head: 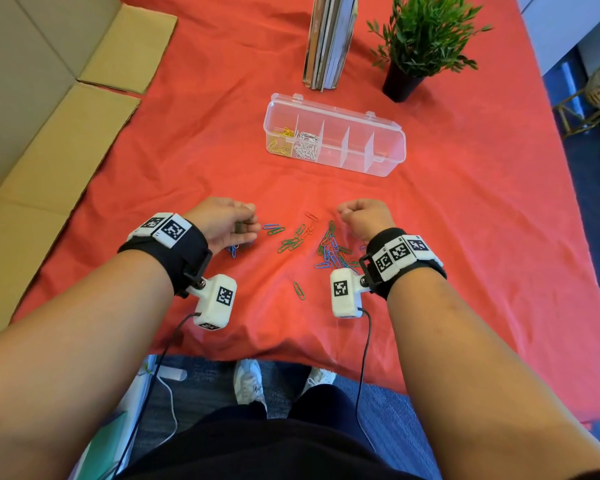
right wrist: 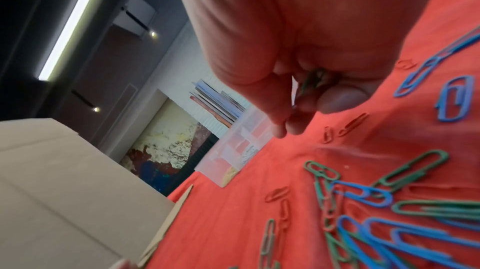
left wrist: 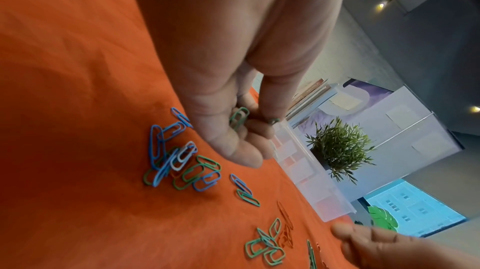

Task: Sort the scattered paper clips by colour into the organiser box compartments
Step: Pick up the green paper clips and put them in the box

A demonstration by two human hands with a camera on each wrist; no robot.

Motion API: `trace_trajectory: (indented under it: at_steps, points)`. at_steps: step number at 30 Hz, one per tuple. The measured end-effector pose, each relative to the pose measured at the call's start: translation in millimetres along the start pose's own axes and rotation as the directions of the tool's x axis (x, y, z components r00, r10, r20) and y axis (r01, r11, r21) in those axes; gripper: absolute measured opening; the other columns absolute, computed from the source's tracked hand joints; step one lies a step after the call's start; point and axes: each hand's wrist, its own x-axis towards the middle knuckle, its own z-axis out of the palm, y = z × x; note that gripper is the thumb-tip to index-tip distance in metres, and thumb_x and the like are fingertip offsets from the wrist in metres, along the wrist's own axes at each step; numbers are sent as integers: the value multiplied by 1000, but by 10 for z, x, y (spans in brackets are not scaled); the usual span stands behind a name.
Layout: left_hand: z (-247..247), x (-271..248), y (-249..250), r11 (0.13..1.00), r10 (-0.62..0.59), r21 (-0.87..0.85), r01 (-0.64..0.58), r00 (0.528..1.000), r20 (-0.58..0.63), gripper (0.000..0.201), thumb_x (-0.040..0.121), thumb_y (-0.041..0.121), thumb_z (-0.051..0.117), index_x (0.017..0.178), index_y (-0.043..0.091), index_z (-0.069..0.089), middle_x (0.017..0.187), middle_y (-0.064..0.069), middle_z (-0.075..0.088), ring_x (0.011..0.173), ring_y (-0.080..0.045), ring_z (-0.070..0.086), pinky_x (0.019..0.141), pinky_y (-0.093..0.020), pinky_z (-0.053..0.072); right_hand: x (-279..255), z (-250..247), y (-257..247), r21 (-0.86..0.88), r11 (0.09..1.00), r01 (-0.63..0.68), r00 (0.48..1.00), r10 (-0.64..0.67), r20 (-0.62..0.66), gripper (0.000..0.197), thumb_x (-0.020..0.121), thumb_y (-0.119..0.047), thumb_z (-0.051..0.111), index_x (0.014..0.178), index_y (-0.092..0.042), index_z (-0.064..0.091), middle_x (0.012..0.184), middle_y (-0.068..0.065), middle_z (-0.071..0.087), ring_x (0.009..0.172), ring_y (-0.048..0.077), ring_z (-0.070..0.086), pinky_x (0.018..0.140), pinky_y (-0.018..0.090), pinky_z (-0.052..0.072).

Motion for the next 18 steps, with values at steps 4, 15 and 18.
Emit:
trace_trajectory:
  at_steps: [4,15,18]
  points:
    - [-71,13,-39,998,37,45,-36,999,-21,23,94,-1,42,86,15,56,72,-3,47,67,-11,52,56,-17,57,-5,51,166,-376,926,-33,999,29,-16,22,78,-17,54,56,-18,55,67,9,61,68,30,59,75,33,51]
    - [-28,8,-83,717,293,684,-131,948,-125,4,81,23,65,81,19,67,69,2,60,60,-12,52,59,-23,39,-119,288,35,-567,818,96,995,-99,25,30,89,-17,48,112,-1,60,118,21,59,108,36,59,88,33,47]
    - [-33,41,-202,409,384,906,-107,921,-65,21,75,26,70,94,15,71,88,-7,70,85,-23,64,75,-27,45,-70,194,22,-543,834,95,994,-110,5,28,90,-16,47,108,1,61,113,21,65,109,34,59,88,33,45]
